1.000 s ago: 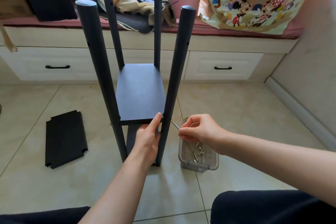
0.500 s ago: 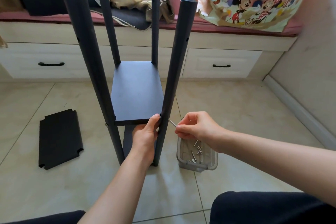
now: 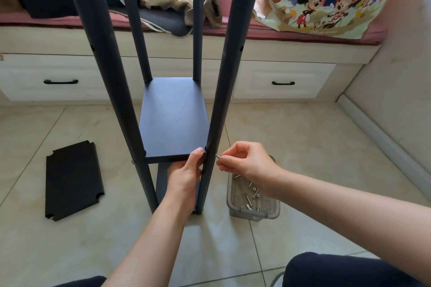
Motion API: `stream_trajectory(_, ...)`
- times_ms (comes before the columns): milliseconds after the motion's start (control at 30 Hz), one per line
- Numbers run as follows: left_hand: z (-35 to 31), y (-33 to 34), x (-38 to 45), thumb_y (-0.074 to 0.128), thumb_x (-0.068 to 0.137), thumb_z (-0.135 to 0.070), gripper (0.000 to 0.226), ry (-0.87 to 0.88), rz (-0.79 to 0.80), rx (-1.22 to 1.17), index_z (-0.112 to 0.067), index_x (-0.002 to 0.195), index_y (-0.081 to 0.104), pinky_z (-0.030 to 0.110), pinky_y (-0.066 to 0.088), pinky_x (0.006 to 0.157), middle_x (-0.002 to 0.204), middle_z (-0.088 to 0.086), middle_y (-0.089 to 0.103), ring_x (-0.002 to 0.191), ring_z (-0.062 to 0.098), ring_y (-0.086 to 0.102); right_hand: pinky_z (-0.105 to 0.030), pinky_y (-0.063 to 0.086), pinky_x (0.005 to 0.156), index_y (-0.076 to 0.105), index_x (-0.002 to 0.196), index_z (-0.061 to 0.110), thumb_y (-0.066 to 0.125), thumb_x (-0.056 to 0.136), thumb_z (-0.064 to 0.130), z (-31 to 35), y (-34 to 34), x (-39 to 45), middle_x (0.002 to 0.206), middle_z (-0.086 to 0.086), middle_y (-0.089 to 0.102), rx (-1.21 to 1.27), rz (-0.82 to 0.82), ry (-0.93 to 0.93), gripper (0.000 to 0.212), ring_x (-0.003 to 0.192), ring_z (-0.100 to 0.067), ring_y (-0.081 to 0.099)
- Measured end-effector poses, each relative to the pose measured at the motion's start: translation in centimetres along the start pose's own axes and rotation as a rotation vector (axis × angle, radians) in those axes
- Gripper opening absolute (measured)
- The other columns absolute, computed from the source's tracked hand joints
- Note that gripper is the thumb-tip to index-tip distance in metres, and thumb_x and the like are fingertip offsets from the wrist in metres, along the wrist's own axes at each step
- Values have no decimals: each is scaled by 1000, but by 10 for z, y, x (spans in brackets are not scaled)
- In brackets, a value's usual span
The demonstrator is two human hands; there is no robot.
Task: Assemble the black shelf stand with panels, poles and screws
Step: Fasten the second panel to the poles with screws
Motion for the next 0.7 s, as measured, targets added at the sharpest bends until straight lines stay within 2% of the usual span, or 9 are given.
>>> stream_trajectory(133, 1, -2, 1, 69, 92, -27, 28, 9, 4, 18, -3, 108, 71, 42, 54, 97, 105, 15, 76, 103, 32, 72, -19, 58, 69, 65, 92, -8, 69, 88, 1, 1, 1, 2, 91, -25, 72, -18, 4, -14, 10, 75, -19, 71)
stream_trajectory(233, 0, -2, 0, 68, 93, -25, 27, 9, 13, 6, -2, 107, 71, 40, 55, 95, 106, 17, 76, 102, 31, 72, -25, 60, 76, 67, 88, -2, 70, 88, 1, 1, -1, 5, 89, -23, 73, -39, 11, -38, 5, 79, -23, 72)
stream_trajectory(333, 1, -2, 1, 68, 92, -26, 29, 14, 22, 15, -1, 108, 71, 42, 54, 97, 106, 17, 75, 104, 33, 71, -30, 60, 81, 67, 91, -6, 70, 88, 1, 1, 1, 7, 89, -25, 72, -68, 4, -62, 8, 81, -26, 71)
stream_trajectory(500, 2, -3, 2, 68, 92, -29, 33, 24, 37, 30, -2, 110, 71, 45, 52, 101, 108, 16, 75, 106, 32, 71, -24, 60, 71, 68, 93, -7, 76, 84, 6, 0, 0, 6, 87, -22, 73, -1, -24, -25, 17, 78, -23, 73)
stream_trajectory(600, 2, -3, 2, 68, 93, -29, 32, 31, 37, 33, -1, 109, 71, 44, 52, 102, 108, 16, 75, 106, 31, 71, -29, 61, 70, 68, 91, -5, 78, 83, 13, -4, 1, 6, 83, -20, 74, 27, -43, 22, 23, 74, -25, 74)
stream_trajectory(700, 2, -2, 1, 65, 95, -23, 27, 36, 43, 8, 1, 105, 71, 42, 54, 98, 106, 19, 75, 102, 31, 72, -30, 61, 70, 69, 87, -4, 77, 84, 14, -10, 10, 4, 77, -17, 75, 43, -73, 25, 19, 70, -25, 74)
Point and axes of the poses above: each hand's wrist, its own x-axis towards the middle knuckle, its own y-axis out of the palm, z = x × y, the point moved 3 cm from there along x, towards the middle knuckle
